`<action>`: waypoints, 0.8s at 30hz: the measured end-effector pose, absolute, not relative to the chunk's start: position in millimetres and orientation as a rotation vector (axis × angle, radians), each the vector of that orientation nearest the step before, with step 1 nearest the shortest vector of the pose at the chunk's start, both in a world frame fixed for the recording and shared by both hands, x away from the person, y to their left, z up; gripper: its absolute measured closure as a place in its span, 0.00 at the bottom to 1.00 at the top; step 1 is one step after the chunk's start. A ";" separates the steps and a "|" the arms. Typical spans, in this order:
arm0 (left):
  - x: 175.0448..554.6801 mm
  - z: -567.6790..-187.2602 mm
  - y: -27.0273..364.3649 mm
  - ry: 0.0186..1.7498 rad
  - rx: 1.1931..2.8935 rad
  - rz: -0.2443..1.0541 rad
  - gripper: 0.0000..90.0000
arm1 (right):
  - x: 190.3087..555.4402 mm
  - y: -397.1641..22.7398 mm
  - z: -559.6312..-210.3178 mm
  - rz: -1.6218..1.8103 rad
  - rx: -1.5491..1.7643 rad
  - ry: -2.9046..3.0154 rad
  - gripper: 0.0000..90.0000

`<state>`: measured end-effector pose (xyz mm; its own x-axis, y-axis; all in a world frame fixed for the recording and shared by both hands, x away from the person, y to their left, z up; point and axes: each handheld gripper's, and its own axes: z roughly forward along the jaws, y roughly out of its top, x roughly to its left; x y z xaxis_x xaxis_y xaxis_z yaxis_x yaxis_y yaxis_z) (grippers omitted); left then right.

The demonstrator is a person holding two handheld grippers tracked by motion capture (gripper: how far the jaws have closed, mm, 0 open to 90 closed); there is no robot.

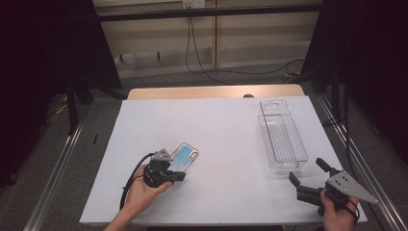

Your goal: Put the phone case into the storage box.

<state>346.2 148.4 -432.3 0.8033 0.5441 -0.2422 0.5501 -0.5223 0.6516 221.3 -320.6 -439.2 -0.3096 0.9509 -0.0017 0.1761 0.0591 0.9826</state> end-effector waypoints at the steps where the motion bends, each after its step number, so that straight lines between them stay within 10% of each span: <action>1: 345.9 -431.5 149.0 0.796 2.228 -0.007 0.98 | 221.3 -320.6 -439.2 1.320 1.157 1.595 0.00; 13: 343.8 -420.9 160.5 0.784 2.132 0.041 0.82 | 220.8 -320.6 -438.9 1.322 1.151 1.597 0.00; 24: 346.3 -414.7 170.6 0.839 2.085 0.138 0.44 | 220.9 -320.8 -438.9 1.322 1.153 1.595 0.00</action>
<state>346.3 170.6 -414.7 0.7677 0.6097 -0.1973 0.5146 -0.4031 0.7568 220.9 -320.8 -438.9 -0.3118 0.9502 -0.0031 0.1734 0.0601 0.9830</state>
